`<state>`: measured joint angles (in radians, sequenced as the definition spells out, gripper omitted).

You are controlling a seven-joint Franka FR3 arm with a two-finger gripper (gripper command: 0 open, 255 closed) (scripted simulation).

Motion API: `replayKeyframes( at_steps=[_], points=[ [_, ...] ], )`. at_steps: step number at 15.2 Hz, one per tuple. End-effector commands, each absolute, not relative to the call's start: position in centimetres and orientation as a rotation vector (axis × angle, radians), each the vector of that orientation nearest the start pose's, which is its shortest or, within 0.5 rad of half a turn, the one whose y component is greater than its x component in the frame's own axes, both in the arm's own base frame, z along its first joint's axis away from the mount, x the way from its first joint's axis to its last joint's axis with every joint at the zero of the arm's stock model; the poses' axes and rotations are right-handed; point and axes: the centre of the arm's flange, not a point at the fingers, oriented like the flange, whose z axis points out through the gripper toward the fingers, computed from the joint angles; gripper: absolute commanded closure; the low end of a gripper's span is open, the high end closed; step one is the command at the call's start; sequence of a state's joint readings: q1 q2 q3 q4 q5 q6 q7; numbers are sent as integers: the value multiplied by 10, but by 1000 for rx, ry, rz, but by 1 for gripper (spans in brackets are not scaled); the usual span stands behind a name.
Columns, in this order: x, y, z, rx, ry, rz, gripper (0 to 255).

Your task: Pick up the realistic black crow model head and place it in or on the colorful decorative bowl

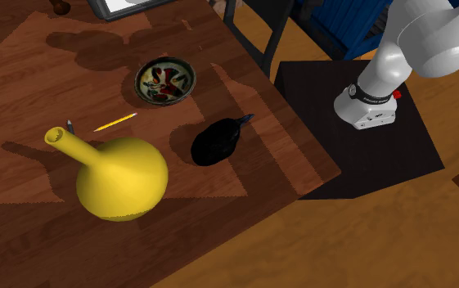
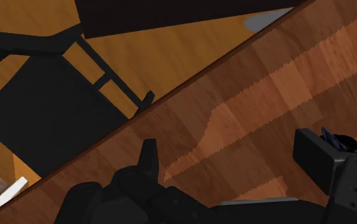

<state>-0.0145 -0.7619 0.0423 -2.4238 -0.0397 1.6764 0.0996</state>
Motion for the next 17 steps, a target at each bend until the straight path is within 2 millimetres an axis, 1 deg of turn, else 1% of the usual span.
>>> replayKeyframes(
  at_steps=[1,9,17],
  points=[
    [321,8,560,-3207,127,-29,0],
    [396,71,508,-3171,89,110,0],
    [465,137,453,-3130,51,245,0]
  ],
)
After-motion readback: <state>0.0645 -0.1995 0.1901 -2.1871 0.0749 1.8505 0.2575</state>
